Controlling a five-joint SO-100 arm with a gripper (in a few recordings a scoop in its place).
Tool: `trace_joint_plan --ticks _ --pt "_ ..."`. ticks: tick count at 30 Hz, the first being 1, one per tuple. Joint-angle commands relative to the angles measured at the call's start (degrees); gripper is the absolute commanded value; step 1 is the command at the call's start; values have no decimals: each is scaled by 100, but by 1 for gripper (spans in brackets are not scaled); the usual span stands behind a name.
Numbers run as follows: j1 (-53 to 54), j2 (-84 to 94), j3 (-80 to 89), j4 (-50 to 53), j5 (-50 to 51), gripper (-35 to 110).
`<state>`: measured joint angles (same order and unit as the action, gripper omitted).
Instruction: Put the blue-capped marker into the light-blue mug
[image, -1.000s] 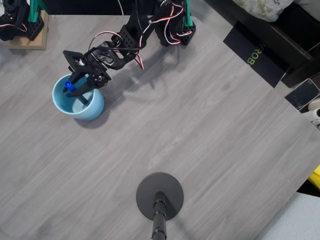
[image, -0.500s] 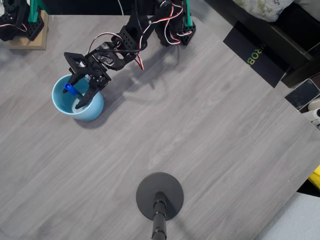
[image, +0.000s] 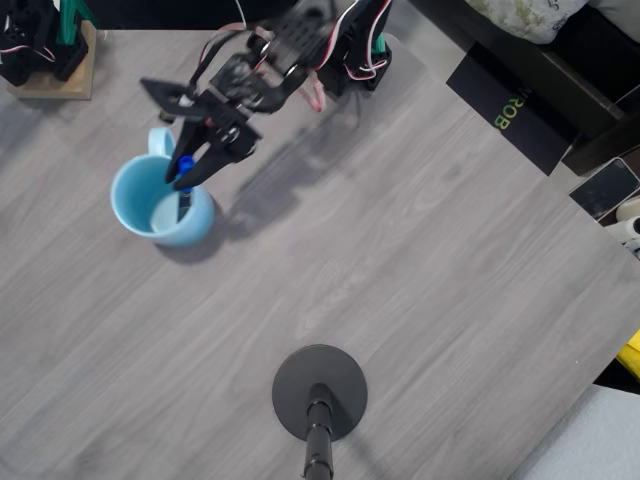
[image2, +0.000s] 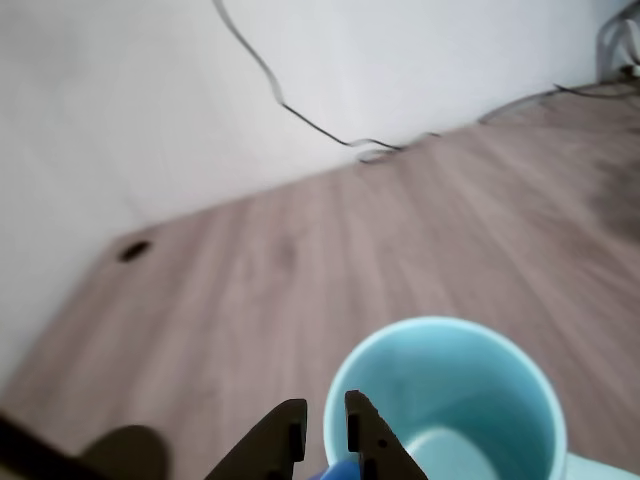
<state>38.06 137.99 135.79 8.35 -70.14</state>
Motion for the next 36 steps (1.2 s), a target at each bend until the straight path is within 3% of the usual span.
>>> trace_joint_plan --ticks 1,8,17,24,36 --pt "-826 1397 -35 905 404 0" --pt "-1608 2224 9 2101 879 0" --pt "-1477 2338 721 1749 896 1" --pt "-1371 2373 1046 1327 923 15" --pt "-1846 2689 1415 1081 861 18"
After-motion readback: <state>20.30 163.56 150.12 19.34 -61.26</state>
